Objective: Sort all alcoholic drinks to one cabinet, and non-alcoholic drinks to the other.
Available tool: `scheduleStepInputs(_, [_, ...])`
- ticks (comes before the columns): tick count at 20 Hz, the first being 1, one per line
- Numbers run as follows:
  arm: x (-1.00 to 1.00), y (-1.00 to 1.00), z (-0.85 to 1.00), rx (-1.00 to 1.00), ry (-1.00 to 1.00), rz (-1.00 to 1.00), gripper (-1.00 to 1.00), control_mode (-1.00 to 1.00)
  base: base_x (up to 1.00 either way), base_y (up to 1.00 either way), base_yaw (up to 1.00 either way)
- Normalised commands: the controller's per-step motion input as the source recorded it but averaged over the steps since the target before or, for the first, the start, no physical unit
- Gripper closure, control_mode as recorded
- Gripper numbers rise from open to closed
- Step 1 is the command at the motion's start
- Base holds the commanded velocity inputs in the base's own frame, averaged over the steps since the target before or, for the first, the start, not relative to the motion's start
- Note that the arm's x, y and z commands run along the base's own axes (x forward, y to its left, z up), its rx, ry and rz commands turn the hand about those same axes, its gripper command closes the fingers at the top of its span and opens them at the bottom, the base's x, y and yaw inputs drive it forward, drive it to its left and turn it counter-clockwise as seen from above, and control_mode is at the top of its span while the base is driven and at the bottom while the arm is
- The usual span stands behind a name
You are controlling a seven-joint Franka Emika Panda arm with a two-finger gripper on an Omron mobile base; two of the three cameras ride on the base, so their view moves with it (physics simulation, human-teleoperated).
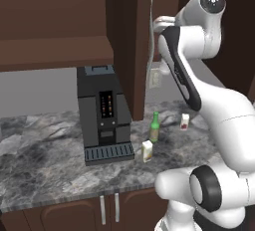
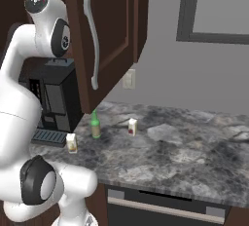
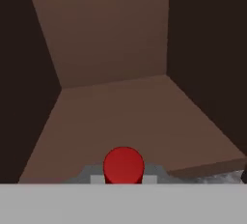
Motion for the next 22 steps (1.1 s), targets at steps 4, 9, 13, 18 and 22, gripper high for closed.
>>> scheduleStepInputs(4, [0.03, -0.11, 0.49, 0.01, -0.11, -0.07, 1.0, -1.0, 0.0, 0.0, 0.0])
scheduleStepInputs(9, [0.04, -0.08, 0.44, 0.01, -0.11, -0.07, 1.0, -1.0, 0.0, 0.0, 0.0])
scheduleStepInputs(13, [0.05, -0.03, 0.32, 0.01, -0.11, -0.04, 1.0, -1.0, 0.0, 0.0, 0.0])
scheduleStepInputs(18, [0.07, 0.0, 0.16, 0.0, -0.12, -0.03, 1.0, -1.0, 0.0, 0.0, 0.0])
scheduleStepInputs(22, [0.09, 0.0, 0.0, 0.0, -0.09, -0.02, 1.0, -1.0, 0.0, 0.0, 0.0])
